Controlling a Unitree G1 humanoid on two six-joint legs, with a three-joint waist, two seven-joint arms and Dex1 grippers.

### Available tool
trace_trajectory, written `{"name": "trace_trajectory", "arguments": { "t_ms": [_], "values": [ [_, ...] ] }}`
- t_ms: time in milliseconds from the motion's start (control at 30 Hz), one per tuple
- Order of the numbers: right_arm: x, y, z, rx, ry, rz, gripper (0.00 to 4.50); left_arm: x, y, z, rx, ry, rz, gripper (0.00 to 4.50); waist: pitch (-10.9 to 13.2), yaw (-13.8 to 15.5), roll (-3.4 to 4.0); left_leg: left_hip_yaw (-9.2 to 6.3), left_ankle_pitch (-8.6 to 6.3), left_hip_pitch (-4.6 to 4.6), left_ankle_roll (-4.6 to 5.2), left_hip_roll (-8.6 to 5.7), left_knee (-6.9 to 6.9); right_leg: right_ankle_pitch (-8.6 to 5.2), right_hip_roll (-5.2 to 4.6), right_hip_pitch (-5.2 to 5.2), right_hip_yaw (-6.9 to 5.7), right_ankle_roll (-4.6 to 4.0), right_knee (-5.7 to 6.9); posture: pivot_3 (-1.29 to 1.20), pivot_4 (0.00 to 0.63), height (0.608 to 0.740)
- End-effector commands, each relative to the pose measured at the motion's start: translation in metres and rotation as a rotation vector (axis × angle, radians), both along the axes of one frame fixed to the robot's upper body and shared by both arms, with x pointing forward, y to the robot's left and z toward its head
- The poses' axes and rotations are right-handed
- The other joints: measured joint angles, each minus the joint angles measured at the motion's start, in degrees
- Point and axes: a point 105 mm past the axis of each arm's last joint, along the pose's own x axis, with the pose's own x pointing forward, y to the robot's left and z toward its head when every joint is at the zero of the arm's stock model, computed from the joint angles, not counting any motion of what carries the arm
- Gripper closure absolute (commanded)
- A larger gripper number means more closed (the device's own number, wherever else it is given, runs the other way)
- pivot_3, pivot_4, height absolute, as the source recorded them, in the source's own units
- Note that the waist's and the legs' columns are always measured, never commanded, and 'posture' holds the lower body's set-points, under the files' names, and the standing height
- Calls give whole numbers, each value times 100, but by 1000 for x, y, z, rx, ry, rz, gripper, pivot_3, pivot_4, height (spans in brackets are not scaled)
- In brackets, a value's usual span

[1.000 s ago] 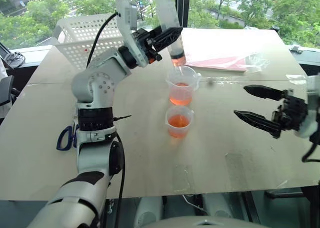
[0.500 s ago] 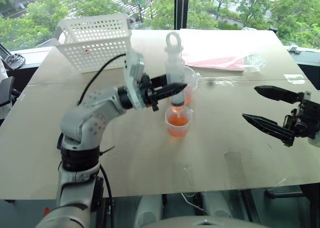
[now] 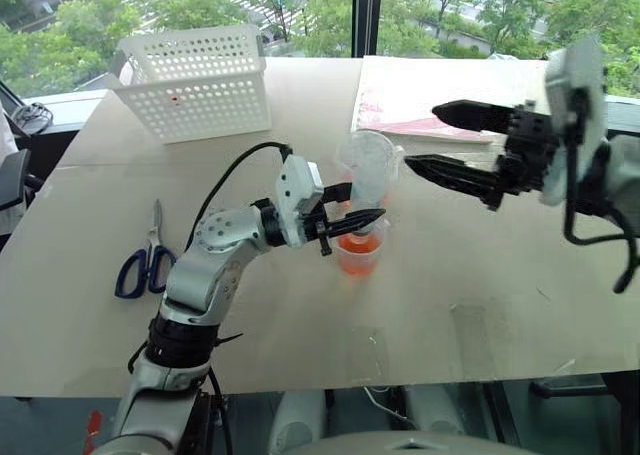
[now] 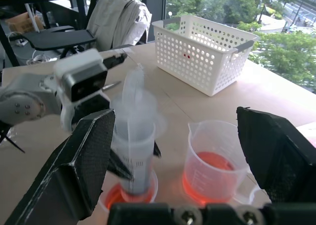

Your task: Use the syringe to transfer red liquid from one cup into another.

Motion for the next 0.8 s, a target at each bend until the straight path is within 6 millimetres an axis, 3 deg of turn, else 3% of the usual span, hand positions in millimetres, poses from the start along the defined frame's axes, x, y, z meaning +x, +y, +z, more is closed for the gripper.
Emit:
{"name": "trace_trajectory", "arguments": {
  "t_ms": [33,200,233,300,400,567,800],
  "values": [
    [-5,11,8,37,10,45,302,-5,-3,0,12,-51,-14,3077,0,4,0,-1,-1,-1,2,0,0,0,-1,0,-1,0,-2,0,150,740],
    [-7,17,7,41,31,63,302,-7,-5,-1,5,-51,-12,3077,0,2,0,0,-7,-3,11,9,0,1,-6,0,0,2,-2,0,150,740],
    [-6,19,6,43,41,68,534,-8,-5,-2,7,-55,-13,3077,0,0,0,0,-7,-3,11,8,0,1,-6,0,0,2,-2,0,150,740],
    [-1,21,1,41,72,61,1592,-11,-6,-3,0,-62,-11,3077,0,-10,0,-1,-7,-1,11,8,0,1,-6,0,-1,2,0,0,150,740],
    [3,23,-7,21,101,61,2321,-12,-6,-3,-7,-65,-11,3077,0,-23,1,2,-7,2,12,7,1,1,-4,0,0,2,0,0,150,740],
    [3,26,-12,3,122,86,4466,-11,-6,-2,-19,-72,0,3077,0,-23,1,1,-7,1,11,8,0,1,-4,0,0,2,0,0,150,740],
    [1,30,-15,-21,136,124,4466,-10,-6,0,-36,-74,10,3077,0,-22,1,0,-7,1,12,8,0,1,-4,0,-1,2,-1,0,150,740]
  ]
}}
